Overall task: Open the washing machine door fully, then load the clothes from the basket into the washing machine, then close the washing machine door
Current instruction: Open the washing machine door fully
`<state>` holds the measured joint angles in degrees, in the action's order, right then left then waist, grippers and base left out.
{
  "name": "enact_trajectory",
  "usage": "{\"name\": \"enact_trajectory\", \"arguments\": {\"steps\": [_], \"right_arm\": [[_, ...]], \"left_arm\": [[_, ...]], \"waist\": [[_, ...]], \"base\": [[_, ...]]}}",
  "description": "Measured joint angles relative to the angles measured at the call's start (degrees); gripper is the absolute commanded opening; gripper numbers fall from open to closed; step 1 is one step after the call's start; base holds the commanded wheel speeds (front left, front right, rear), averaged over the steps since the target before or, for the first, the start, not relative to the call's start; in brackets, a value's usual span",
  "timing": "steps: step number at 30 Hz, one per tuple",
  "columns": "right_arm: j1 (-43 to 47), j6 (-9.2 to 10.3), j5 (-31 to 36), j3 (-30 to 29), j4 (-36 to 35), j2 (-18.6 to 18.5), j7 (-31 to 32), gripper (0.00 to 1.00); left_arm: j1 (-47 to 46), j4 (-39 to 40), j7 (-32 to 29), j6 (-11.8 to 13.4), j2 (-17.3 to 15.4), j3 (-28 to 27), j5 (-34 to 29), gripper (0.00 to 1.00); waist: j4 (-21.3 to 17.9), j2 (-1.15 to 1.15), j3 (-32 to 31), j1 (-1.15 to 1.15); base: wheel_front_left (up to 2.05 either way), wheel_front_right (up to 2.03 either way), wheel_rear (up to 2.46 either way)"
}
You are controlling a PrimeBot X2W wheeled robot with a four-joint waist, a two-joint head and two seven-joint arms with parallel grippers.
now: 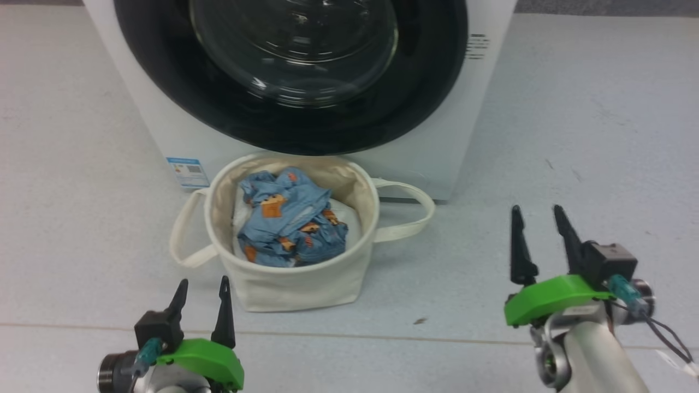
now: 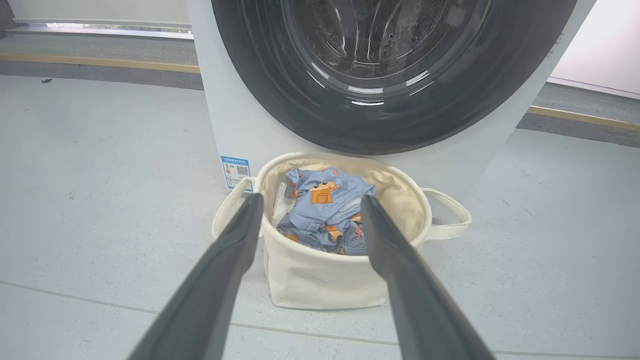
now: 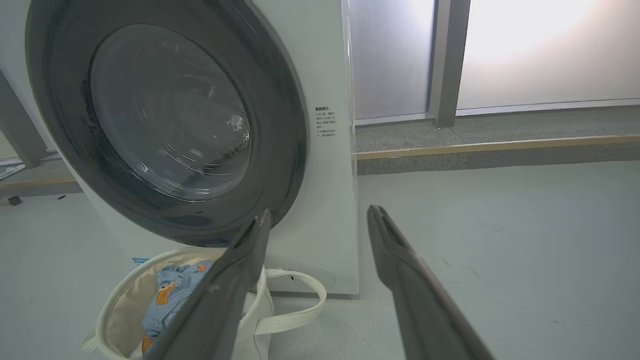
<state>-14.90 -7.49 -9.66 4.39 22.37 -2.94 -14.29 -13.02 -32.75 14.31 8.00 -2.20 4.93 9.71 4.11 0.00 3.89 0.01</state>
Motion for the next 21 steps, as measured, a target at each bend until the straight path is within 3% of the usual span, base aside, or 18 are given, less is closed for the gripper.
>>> {"name": "enact_trajectory", "arguments": {"steps": [5,12,15,21], "right_arm": [[0.0,0.00,-3.3,4.9,-4.2,0.0,0.0,1.00],[0.1,0.00,-3.6,6.9,-8.3,-0.1,0.0,1.00],[0.6,0.00,-3.6,7.2,-8.9,-0.1,0.0,1.00],[0.9,0.00,-3.6,7.4,-9.1,-0.2,0.0,1.00]], "left_arm": [[0.0,0.6,0.0,0.2,0.1,-0.7,0.4,1.00],[-0.1,3.5,0.0,0.9,0.1,-3.4,3.7,1.00],[-0.1,5.7,0.0,1.6,0.2,-4.0,2.0,1.00],[0.0,6.7,0.0,0.0,0.3,-3.8,4.6,1.00]], "waist": [[0.0,0.00,0.2,-0.01],[0.1,0.00,0.5,-0.01],[0.2,0.00,0.7,-0.01],[0.3,0.00,1.0,-0.01]], "base": [[1.10,1.35,-2.46],[1.33,1.06,-2.39],[0.99,0.86,-1.85],[0.57,0.57,-1.14]]}}
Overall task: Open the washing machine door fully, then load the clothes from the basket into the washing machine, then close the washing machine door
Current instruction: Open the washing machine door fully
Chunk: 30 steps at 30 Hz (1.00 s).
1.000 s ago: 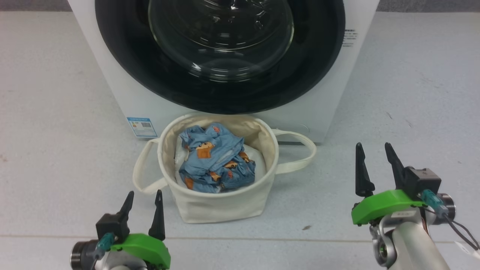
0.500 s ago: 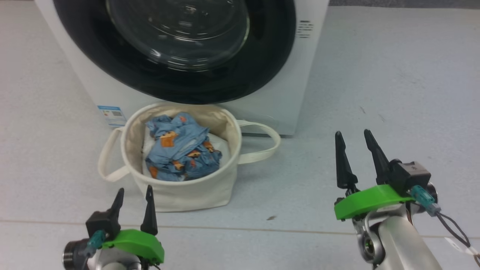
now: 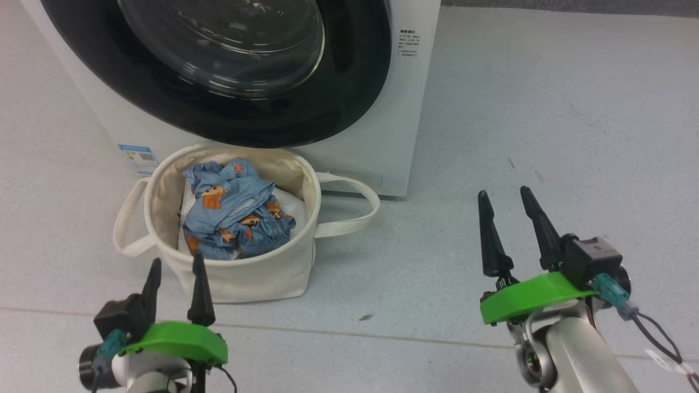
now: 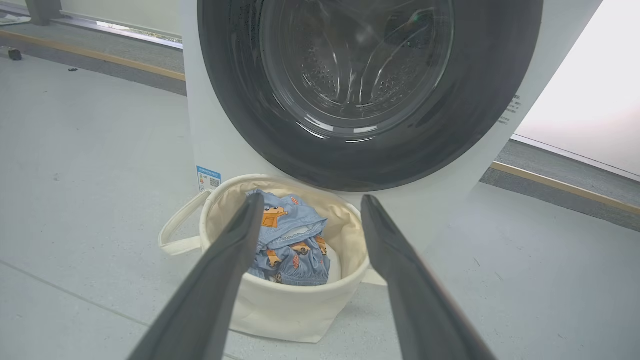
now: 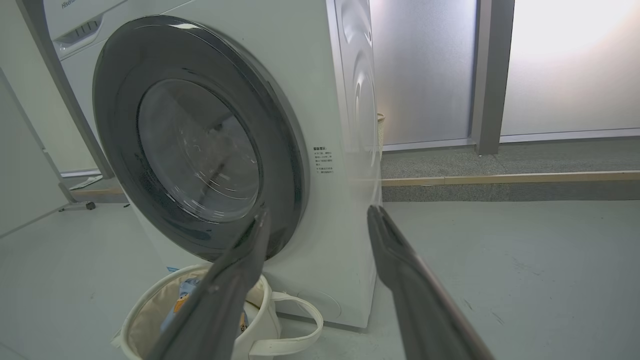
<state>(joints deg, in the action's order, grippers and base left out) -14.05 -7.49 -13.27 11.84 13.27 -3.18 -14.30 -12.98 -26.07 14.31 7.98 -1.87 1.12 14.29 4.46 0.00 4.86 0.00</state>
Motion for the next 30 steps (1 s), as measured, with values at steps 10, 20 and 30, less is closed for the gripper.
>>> {"name": "enact_trajectory", "arguments": {"steps": [10,20,30], "right_arm": [[0.0,0.00,0.2,0.1,0.0,0.0,0.0,1.00],[0.0,0.00,0.2,0.0,0.0,0.0,0.0,1.00],[0.0,0.00,0.2,0.0,0.1,-0.1,0.0,1.00]], "left_arm": [[0.0,-0.1,0.0,-0.1,-0.1,-0.1,-0.6,1.00],[-0.1,0.4,0.0,-1.5,-0.1,0.7,3.4,1.00],[-0.1,1.5,0.0,-0.7,0.0,0.1,0.3,1.00]], "waist": [[0.2,0.00,1.0,0.00],[0.3,0.00,1.2,0.00],[0.5,0.00,1.9,0.00]], "base": [[0.42,-0.27,-0.15],[0.05,-0.06,0.01],[0.39,-1.17,0.78]]}}
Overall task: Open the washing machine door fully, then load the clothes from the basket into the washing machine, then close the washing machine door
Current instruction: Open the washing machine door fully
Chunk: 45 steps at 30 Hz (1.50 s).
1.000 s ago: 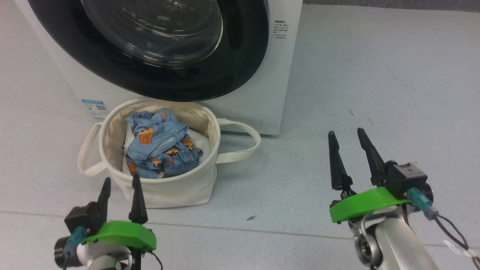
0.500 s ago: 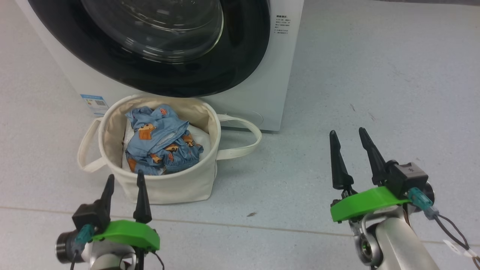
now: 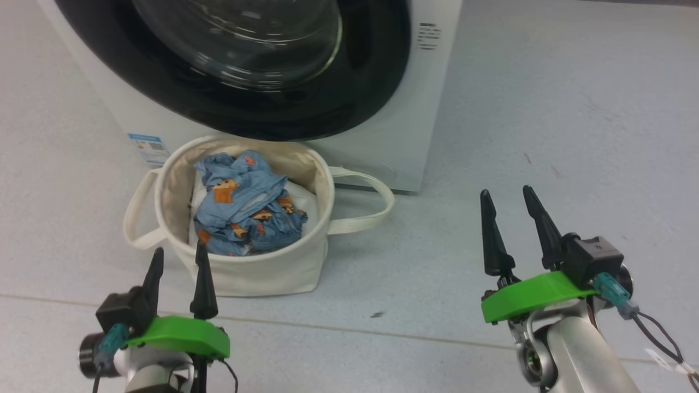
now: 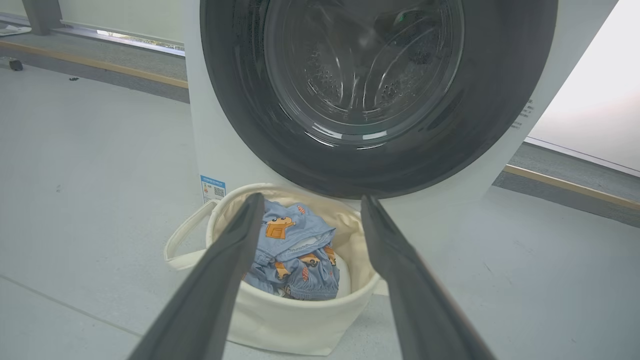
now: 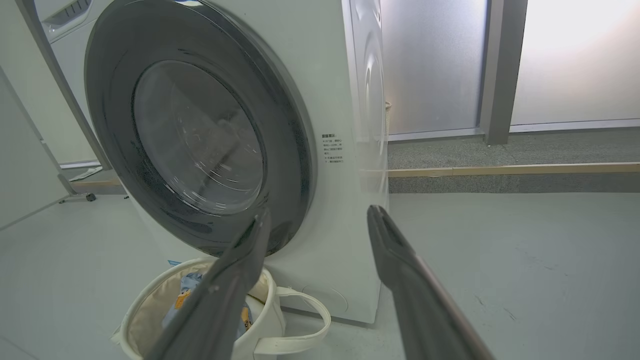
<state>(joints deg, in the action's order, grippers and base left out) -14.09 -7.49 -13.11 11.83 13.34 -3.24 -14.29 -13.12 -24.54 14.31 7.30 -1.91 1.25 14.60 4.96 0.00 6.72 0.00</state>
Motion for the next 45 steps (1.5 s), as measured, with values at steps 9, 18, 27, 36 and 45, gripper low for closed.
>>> {"name": "enact_trajectory", "arguments": {"steps": [9,18,27,36,45], "right_arm": [[-0.7,0.00,0.0,-0.9,0.0,0.1,0.0,1.00],[-0.7,0.00,-0.1,-2.5,0.0,0.1,0.0,1.00],[-1.7,0.00,-1.8,-3.9,0.0,0.1,0.0,0.00],[-11.1,0.01,-29.5,-5.6,10.0,0.0,0.0,0.00],[-30.1,0.01,-63.5,-7.3,15.4,-4.6,10.0,0.00]], "left_arm": [[-0.2,1.6,0.0,1.7,-0.1,1.5,-3.4,1.00],[-0.2,1.9,0.0,0.2,-0.1,3.3,-3.4,1.00],[-1.1,2.0,0.0,-0.3,-0.1,4.3,-3.0,1.00],[-4.4,3.1,0.0,-0.3,-0.1,5.7,-2.2,1.00],[-9.3,4.1,0.0,0.5,-0.1,9.3,0.2,1.00]], "waist": [[-0.1,0.00,0.2,0.00],[-0.1,0.00,1.1,0.00],[0.3,0.00,3.9,0.00],[0.7,0.00,8.9,-0.01],[2.3,0.00,16.6,-0.02]], "base": [[0.25,-0.39,0.15],[0.00,0.00,0.00],[0.00,0.00,0.00],[0.00,0.00,0.00],[0.00,0.00,0.00]]}}
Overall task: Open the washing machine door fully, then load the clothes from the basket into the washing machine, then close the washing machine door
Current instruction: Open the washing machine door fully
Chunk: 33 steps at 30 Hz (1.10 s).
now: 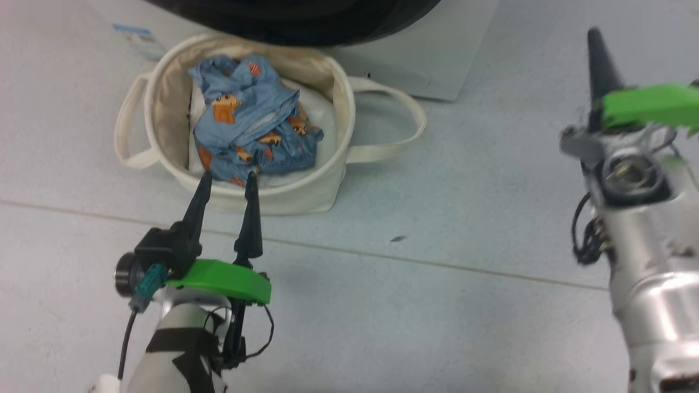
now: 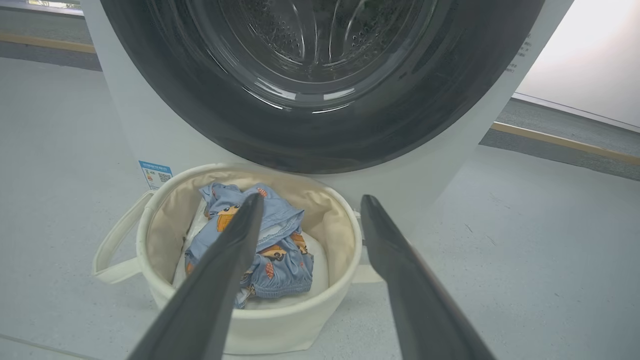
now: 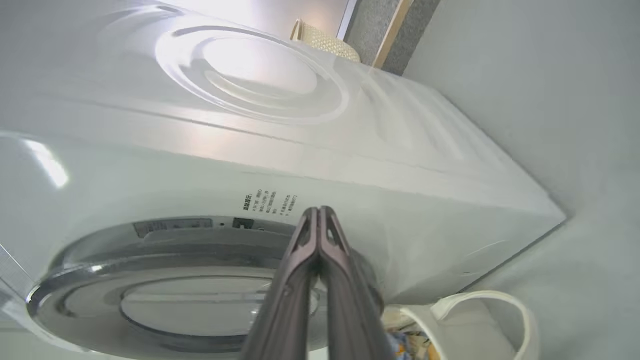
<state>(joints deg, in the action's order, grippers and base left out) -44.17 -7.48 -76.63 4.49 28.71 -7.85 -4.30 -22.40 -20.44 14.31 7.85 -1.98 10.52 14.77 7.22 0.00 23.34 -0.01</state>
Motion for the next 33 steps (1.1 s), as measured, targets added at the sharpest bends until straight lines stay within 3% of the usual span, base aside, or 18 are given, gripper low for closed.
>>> {"name": "enact_trajectory", "arguments": {"steps": [2,3,8,13,23,33], "right_arm": [[-3.0,0.00,-8.4,-2.6,1.2,-1.1,6.2,0.00],[-3.0,0.00,-8.4,-2.6,1.2,-1.1,6.2,0.00],[-8.5,0.00,-17.7,-6.0,4.2,-4.2,17.9,0.00],[-12.5,0.01,-21.8,-6.2,6.9,-4.5,26.7,0.00],[-19.6,0.01,-21.9,-7.6,8.7,-5.2,29.6,0.00],[-21.1,0.01,-22.9,-9.3,10.9,-5.3,33.8,0.00]], "left_arm": [[-1.3,0.0,0.0,0.5,0.0,1.3,0.8,1.00],[-1.3,0.0,0.0,0.5,0.0,1.3,0.8,1.00],[-3.6,0.0,0.0,1.3,0.1,4.1,2.9,1.00],[-3.9,0.1,0.0,2.3,0.1,5.6,3.6,1.00],[-5.7,2.5,0.0,3.0,0.2,7.0,4.7,1.00],[-5.8,3.1,0.0,3.6,0.2,8.7,7.0,1.00]], "waist": [[0.8,0.00,1.9,-0.01],[0.8,0.00,1.9,-0.01],[3.5,0.00,5.5,-0.01],[6.0,0.00,7.7,0.00],[8.2,0.00,11.2,0.00],[10.6,0.00,13.0,0.02]], "base": [[0.00,0.00,0.00],[0.00,0.00,0.00],[0.00,0.00,0.00],[0.00,0.00,0.00],[0.00,0.00,0.00],[0.00,0.00,0.00]]}}
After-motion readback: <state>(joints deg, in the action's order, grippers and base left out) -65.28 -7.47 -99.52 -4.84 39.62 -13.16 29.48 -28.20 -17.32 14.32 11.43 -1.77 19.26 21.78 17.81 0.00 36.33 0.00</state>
